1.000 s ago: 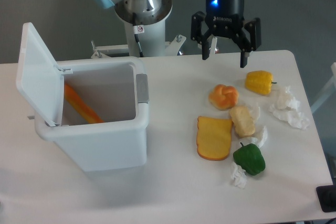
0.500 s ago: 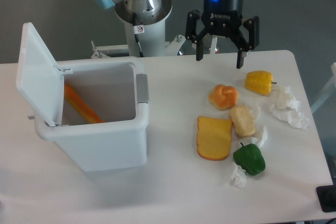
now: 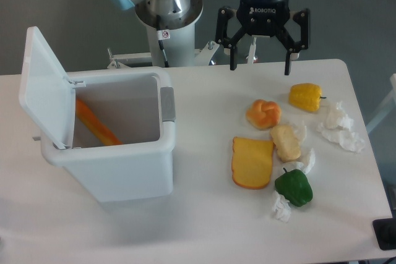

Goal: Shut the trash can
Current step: 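Move the open gripper over toward the raised trash can lid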

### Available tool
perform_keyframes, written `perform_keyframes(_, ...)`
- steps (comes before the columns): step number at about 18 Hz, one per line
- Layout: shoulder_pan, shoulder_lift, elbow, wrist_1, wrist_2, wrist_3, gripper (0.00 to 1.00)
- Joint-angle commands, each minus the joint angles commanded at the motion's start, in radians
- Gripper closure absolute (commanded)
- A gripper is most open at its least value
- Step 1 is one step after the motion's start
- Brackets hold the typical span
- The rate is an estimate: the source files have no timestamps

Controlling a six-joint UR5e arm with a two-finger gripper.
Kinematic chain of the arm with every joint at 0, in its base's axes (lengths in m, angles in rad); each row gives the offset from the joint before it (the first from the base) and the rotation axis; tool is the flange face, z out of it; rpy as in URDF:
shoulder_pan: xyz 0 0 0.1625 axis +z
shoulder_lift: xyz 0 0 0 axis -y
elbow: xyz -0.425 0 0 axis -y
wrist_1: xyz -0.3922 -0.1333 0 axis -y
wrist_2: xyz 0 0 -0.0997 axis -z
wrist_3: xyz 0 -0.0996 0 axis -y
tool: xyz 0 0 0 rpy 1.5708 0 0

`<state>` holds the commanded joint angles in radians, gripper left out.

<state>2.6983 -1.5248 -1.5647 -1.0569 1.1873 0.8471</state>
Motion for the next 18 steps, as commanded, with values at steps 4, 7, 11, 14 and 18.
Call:
perform_keyframes(4,-0.018,0.012,0.024,0.000,-0.005,-0.185,0.00)
perform_keyframes(7,-0.047,0.025,0.026,-0.002,-0.006,-0.296,0.00)
perform_keyframes(11,-0.090,0.029,0.028,-0.002,-0.008,-0.472,0.00)
perform_keyframes(14,-0.113,0.035,0.028,-0.002,-0.015,-0.597,0.00)
perform_keyframes(18,-0.130,0.049,0.028,-0.002,-0.083,-0.645,0.00)
